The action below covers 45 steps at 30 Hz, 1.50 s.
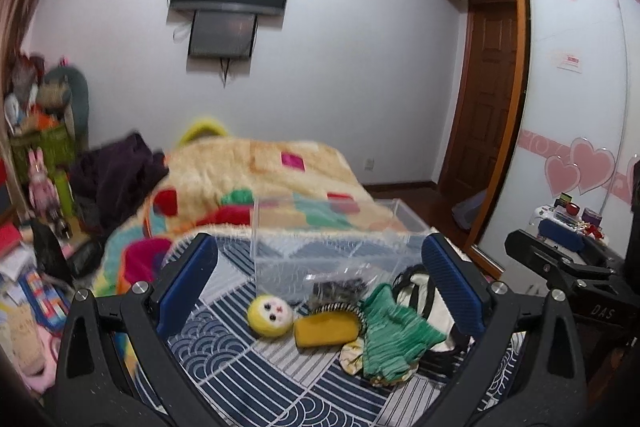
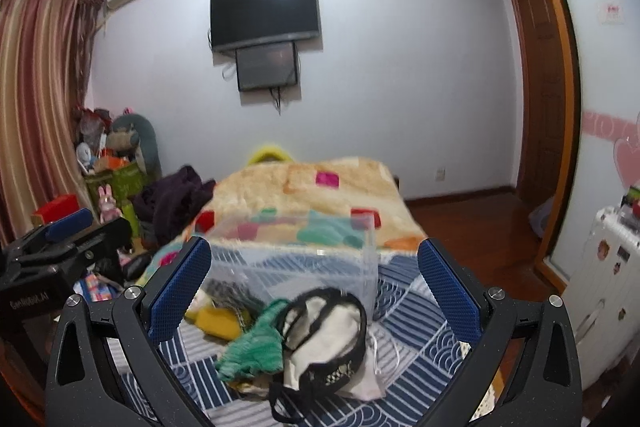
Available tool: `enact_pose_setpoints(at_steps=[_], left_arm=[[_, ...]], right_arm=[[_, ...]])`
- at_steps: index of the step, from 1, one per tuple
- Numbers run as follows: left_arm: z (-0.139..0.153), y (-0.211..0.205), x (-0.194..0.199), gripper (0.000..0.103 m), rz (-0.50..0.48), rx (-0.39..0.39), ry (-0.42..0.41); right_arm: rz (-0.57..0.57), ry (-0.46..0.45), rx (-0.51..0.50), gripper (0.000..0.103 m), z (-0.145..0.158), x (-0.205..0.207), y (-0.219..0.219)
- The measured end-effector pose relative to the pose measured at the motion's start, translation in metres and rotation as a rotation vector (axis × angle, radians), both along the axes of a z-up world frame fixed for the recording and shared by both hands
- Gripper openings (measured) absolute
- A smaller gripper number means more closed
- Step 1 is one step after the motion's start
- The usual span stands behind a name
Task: Organize soft objects
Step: 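Grasp the yellow felt face ball with the left tool while the right tool grasps the black-trimmed white pouch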
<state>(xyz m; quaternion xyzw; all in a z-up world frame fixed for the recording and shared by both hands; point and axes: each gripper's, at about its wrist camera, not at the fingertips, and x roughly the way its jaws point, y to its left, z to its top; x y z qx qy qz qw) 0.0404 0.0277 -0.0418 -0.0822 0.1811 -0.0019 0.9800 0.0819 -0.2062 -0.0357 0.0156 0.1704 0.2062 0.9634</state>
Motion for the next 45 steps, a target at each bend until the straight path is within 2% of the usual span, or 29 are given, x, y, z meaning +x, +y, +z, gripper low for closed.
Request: enact_pose_setpoints(at_steps=[4, 7, 11, 16, 18, 24, 26, 28, 34, 37, 41, 45], left_arm=[[-0.023, 0.016, 0.018, 0.103, 0.034, -0.04, 0.073], [-0.041, 0.023, 0.032, 0.088, 0.06, -0.038, 0.13], [-0.066, 0.029, 0.049, 0.085, 0.068, -0.046, 0.2], [-0.092, 0.032, 0.067, 0.075, 0.043, -0.078, 0.288], [-0.101, 0.033, 0.074, 0.065, 0.047, -0.084, 0.33], [-0.114, 0.042, 0.081, 0.064, 0.033, -0.16, 0.383], [-0.118, 0.044, 0.084, 0.064, 0.028, -0.174, 0.401], [-0.122, 0.046, 0.089, 0.05, -0.004, -0.2, 0.425], [-0.123, 0.05, 0.085, 0.044, -0.029, -0.253, 0.406], [-0.121, 0.052, 0.081, 0.042, -0.035, -0.261, 0.389], [-0.114, 0.048, 0.075, 0.041, -0.008, -0.209, 0.362], [-0.102, 0.044, 0.066, 0.041, 0.008, -0.153, 0.323]], right_arm=[[0.009, 0.102, 0.011, 0.103, -0.021, 0.021, -0.001], [-0.003, 0.17, -0.005, 0.103, -0.038, 0.035, 0.0], [-0.022, 0.248, -0.02, 0.101, -0.059, 0.049, -0.003], [-0.024, 0.328, -0.036, 0.082, -0.073, 0.056, -0.004], [-0.016, 0.365, -0.031, 0.081, -0.078, 0.059, -0.004], [0.022, 0.435, -0.024, 0.08, -0.091, 0.063, 0.0], [0.031, 0.456, -0.034, 0.076, -0.097, 0.065, 0.004], [0.044, 0.478, -0.035, 0.068, -0.1, 0.066, 0.005], [0.04, 0.448, -0.04, 0.045, -0.094, 0.063, 0.005], [0.032, 0.415, -0.069, 0.038, -0.089, 0.062, 0.007], [0.008, 0.366, -0.114, 0.037, -0.08, 0.06, 0.011], [0.006, 0.348, -0.084, 0.037, -0.074, 0.061, 0.003]])
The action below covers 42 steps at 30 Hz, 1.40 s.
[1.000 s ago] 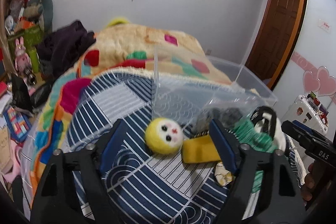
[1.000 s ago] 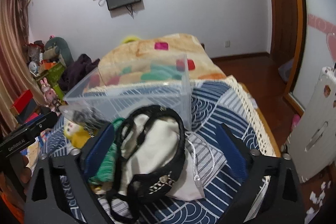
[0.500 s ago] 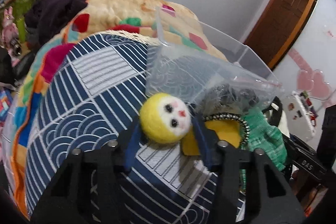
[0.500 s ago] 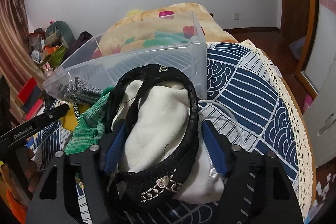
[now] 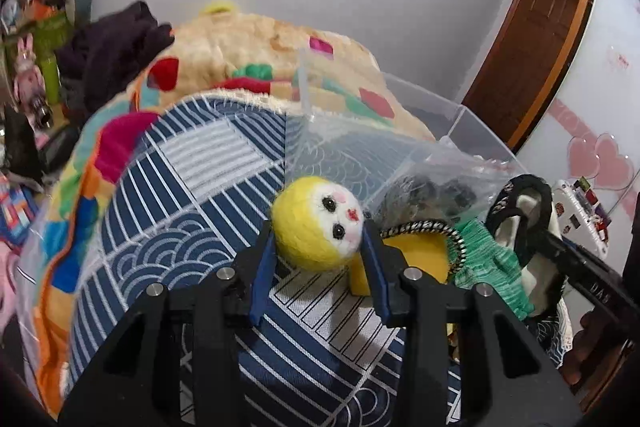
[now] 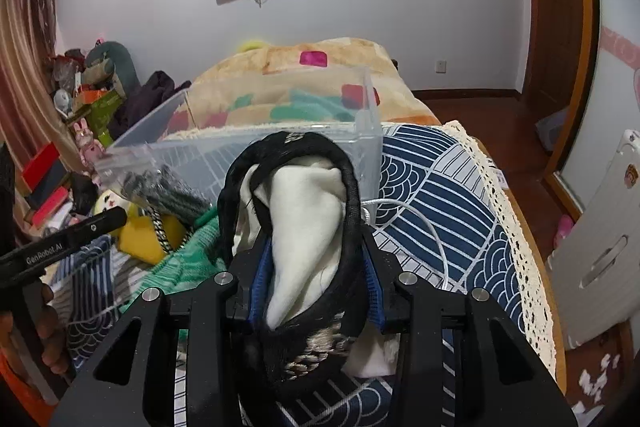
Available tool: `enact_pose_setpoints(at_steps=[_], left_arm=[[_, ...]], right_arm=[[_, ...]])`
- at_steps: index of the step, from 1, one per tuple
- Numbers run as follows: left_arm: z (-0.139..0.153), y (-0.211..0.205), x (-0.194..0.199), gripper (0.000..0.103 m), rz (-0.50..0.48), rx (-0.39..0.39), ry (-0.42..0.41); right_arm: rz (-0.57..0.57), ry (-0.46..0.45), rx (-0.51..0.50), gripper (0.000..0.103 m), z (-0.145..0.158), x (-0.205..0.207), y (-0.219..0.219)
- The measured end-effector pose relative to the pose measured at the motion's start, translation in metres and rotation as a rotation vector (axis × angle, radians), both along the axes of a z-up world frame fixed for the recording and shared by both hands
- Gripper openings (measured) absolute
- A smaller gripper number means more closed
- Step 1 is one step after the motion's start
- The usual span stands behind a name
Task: Organize soft objects
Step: 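Carry the ball and pouch into the clear plastic box while both tools open to release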
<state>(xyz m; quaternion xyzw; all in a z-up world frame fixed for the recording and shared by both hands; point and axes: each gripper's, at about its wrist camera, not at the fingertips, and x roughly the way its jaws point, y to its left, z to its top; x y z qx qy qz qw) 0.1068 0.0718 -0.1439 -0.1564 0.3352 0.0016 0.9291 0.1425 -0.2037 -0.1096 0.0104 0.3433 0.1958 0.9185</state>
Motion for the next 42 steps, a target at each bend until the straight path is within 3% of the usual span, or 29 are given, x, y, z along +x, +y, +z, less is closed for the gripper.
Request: enact_pose_setpoints(at_steps=[4, 6, 10, 19, 26, 30, 42], left_arm=[[0.016, -0.002, -0.008, 0.041, -0.004, 0.003, -0.049], [0.023, -0.002, -0.009, 0.041, -0.001, 0.009, -0.065], [0.034, -0.004, -0.016, 0.041, -0.009, 0.024, -0.093], [0.058, -0.008, -0.013, 0.041, -0.043, 0.037, -0.133], [0.077, -0.008, 0.01, 0.041, -0.074, 0.04, -0.15], [0.085, -0.011, 0.027, 0.041, -0.083, 0.08, -0.156], [0.063, -0.004, 0.092, 0.041, -0.106, 0.113, -0.013]], right_arm=[[0.004, -0.017, 0.042, 0.036, 0.004, -0.001, -0.008], [0.018, -0.037, 0.04, 0.025, 0.005, -0.003, -0.008], [0.016, -0.059, 0.024, 0.022, 0.009, -0.005, -0.002], [0.014, -0.17, 0.099, 0.022, 0.049, -0.016, -0.009], [0.007, -0.228, 0.092, 0.022, 0.069, -0.001, -0.002], [0.017, -0.25, 0.086, 0.022, 0.078, 0.018, 0.007], [-0.001, -0.22, 0.013, 0.022, 0.069, 0.063, 0.035]])
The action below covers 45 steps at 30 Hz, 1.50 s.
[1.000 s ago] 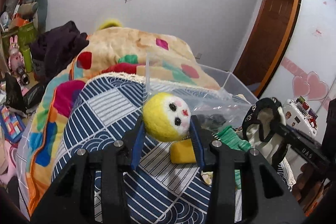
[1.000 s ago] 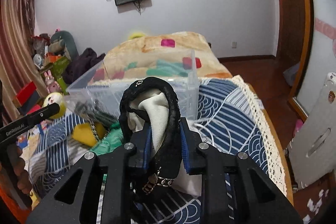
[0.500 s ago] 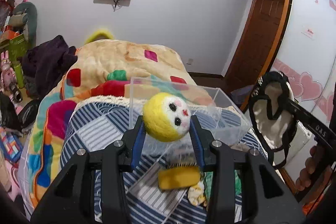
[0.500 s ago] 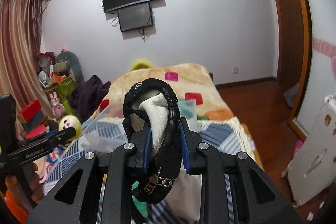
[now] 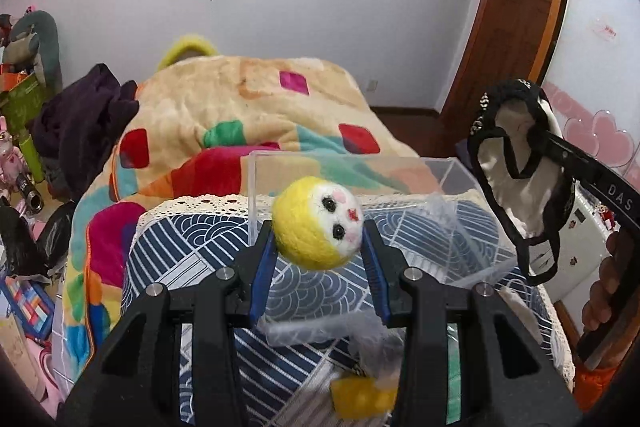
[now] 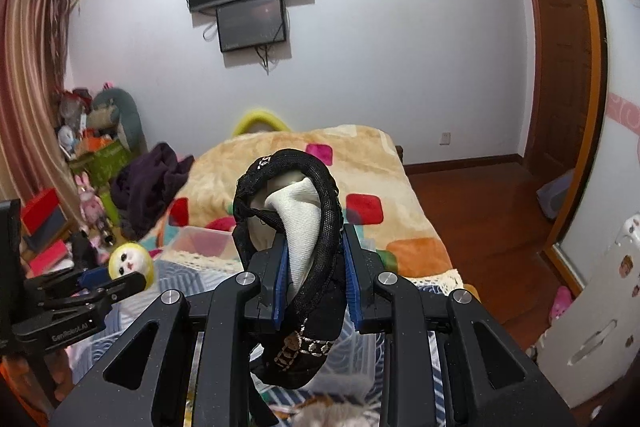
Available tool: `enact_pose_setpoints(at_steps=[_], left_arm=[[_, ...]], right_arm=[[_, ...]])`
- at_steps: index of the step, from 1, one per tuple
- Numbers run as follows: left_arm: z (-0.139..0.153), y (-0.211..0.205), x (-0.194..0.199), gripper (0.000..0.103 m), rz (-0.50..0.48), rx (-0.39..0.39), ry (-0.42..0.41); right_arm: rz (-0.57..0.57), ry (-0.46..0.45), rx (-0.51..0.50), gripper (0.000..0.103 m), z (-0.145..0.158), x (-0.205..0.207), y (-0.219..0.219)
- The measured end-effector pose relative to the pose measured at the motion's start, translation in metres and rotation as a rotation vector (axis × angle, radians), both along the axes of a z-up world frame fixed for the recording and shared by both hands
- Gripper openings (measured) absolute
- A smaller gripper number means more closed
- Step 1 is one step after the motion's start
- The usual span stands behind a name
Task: Organize soft objects
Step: 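Carry the ball and pouch into the clear plastic box while both tools open to release, then move both tools back over the remaining pile of soft items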
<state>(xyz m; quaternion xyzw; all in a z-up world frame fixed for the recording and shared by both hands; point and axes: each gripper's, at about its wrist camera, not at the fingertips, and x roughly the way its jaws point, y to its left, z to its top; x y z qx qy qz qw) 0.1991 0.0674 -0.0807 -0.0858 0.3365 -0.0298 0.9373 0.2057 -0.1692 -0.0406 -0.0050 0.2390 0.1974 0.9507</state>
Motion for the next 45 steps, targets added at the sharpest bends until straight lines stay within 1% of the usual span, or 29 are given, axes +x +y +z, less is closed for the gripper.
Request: enact_pose_setpoints(at_steps=[3, 7, 10, 12, 13, 16, 19, 20, 22, 25, 26, 28, 30, 33, 35, 36, 38, 40, 41, 43, 45], left_arm=[[-0.009, 0.0, 0.017, 0.041, -0.014, 0.009, 0.041], [-0.023, -0.005, 0.033, 0.041, -0.039, 0.035, 0.098], [-0.028, -0.014, 0.038, 0.041, -0.065, 0.081, 0.115], [-0.03, -0.017, 0.04, 0.041, -0.072, 0.1, 0.112], [-0.031, -0.02, 0.042, 0.041, -0.081, 0.111, 0.119], [-0.032, -0.023, 0.044, 0.041, -0.094, 0.114, 0.131], [-0.034, -0.025, 0.045, 0.042, -0.104, 0.12, 0.143], [-0.034, -0.025, 0.045, 0.042, -0.103, 0.12, 0.146], [-0.035, -0.025, 0.045, 0.044, -0.101, 0.118, 0.149], [-0.034, -0.025, 0.045, 0.046, -0.102, 0.104, 0.155], [-0.033, -0.024, 0.043, 0.048, -0.1, 0.103, 0.153], [-0.03, -0.024, 0.04, 0.057, -0.09, 0.11, 0.14], [-0.024, -0.023, 0.035, 0.061, -0.082, 0.109, 0.115], [-0.011, -0.02, 0.025, 0.063, -0.075, 0.104, 0.08], [-0.002, -0.017, 0.018, 0.066, -0.073, 0.098, 0.055], [0.005, -0.016, 0.012, 0.072, -0.066, 0.094, 0.035], [0.014, -0.013, 0.001, 0.077, -0.053, 0.089, -0.003], [0.023, -0.012, -0.011, 0.081, -0.05, 0.096, -0.036], [0.026, -0.012, -0.018, 0.082, -0.048, 0.104, -0.05], [0.03, -0.013, -0.03, 0.089, -0.045, 0.119, -0.073], [0.032, -0.014, -0.043, 0.094, -0.049, 0.128, -0.089]], right_arm=[[0.004, 0.016, -0.037, 0.022, -0.009, 0.009, 0.011], [0.021, 0.081, -0.093, 0.022, -0.027, 0.025, 0.023], [0.04, 0.142, -0.125, 0.022, -0.038, 0.036, 0.027], [0.059, 0.201, -0.148, 0.022, -0.048, 0.041, 0.029], [0.063, 0.214, -0.158, 0.022, -0.048, 0.044, 0.03], [0.08, 0.254, -0.213, 0.022, -0.054, 0.047, 0.031], [0.113, 0.309, -0.238, 0.022, -0.062, 0.047, 0.031], [0.113, 0.312, -0.247, 0.023, -0.063, 0.046, 0.03], [0.114, 0.315, -0.26, 0.025, -0.063, 0.045, 0.027], [0.128, 0.329, -0.248, 0.026, -0.061, 0.041, 0.024], [0.134, 0.334, -0.243, 0.027, -0.06, 0.039, 0.022], [0.148, 0.343, -0.231, 0.033, -0.057, 0.038, 0.02], [0.155, 0.327, -0.222, 0.037, -0.053, 0.036, 0.02], [0.151, 0.282, -0.213, 0.044, -0.043, 0.028, 0.019], [0.154, 0.247, -0.2, 0.05, -0.035, 0.02, 0.018], [0.154, 0.229, -0.194, 0.054, -0.03, 0.016, 0.017], [0.153, 0.188, -0.182, 0.059, -0.022, 0.007, 0.014], [0.147, 0.149, -0.175, 0.07, -0.014, -0.003, 0.011], [0.142, 0.128, -0.174, 0.072, -0.011, -0.008, 0.01], [0.136, 0.09, -0.168, 0.081, -0.006, -0.017, 0.006], [0.129, 0.07, -0.157, 0.082, -0.004, -0.025, 0.002]])
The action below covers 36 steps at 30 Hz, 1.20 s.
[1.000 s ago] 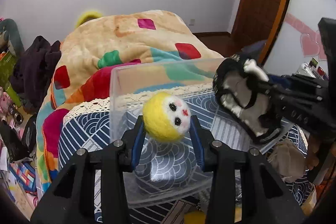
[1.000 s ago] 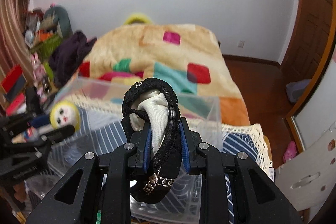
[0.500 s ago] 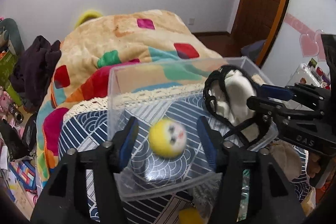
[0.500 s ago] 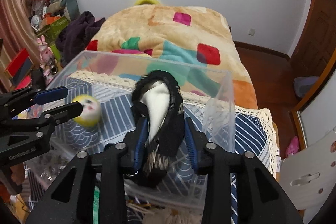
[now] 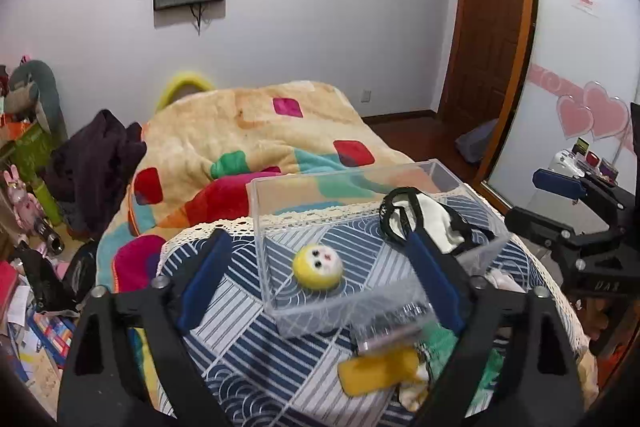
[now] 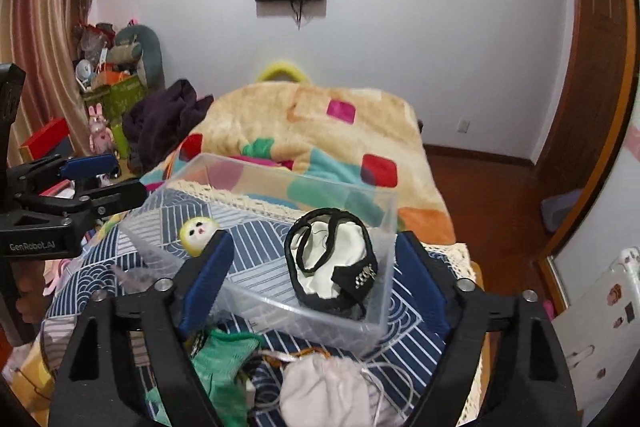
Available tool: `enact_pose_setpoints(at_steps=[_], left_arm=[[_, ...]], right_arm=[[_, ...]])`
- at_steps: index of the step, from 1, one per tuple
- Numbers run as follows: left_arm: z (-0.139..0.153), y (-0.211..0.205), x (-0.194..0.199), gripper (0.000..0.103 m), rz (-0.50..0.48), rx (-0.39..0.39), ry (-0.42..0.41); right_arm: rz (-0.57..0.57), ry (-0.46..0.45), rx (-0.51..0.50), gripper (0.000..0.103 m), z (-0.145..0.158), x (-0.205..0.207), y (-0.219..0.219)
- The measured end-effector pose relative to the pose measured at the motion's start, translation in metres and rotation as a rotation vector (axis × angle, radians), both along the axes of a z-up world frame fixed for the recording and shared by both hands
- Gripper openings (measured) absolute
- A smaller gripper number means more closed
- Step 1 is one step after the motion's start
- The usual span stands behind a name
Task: Organize soft objects
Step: 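Move both tools back over the remaining pile of soft items, then grasp the yellow sponge with the left tool while the right tool grasps the white drawstring bag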
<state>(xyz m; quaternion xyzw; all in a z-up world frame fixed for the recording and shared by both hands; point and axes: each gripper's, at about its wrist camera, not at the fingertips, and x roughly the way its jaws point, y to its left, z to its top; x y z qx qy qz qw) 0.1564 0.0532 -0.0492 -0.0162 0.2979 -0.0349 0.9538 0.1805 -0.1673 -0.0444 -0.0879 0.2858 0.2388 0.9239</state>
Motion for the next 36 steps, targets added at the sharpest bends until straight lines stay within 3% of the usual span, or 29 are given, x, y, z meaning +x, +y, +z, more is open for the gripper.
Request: enact_pose_setpoints(at_steps=[6, 15, 21, 28, 31, 33, 36], left_arm=[[-0.014, -0.005, -0.033, 0.098, -0.022, 0.001, 0.016], [-0.071, -0.022, -0.047, 0.098, -0.052, 0.064, 0.153], [-0.096, -0.027, -0.04, 0.098, -0.068, -0.009, 0.228], [-0.103, -0.041, -0.026, 0.098, -0.064, -0.037, 0.232], [-0.107, -0.04, -0.021, 0.078, -0.07, -0.059, 0.253], [-0.112, -0.04, -0.018, 0.071, -0.073, -0.079, 0.279], [-0.118, -0.037, -0.019, 0.062, -0.092, -0.116, 0.29]], right_arm=[[-0.011, 0.001, 0.028, 0.082, -0.007, -0.017, -0.014], [-0.048, 0.082, 0.007, 0.083, -0.042, -0.034, -0.032], [-0.062, 0.153, -0.027, 0.082, -0.072, -0.04, -0.037], [-0.081, 0.233, -0.011, 0.082, -0.095, -0.039, -0.048], [-0.086, 0.231, -0.006, 0.081, -0.098, -0.043, -0.049], [-0.089, 0.222, -0.002, 0.079, -0.099, -0.044, -0.05], [-0.073, 0.244, -0.004, 0.058, -0.103, -0.043, -0.048]])
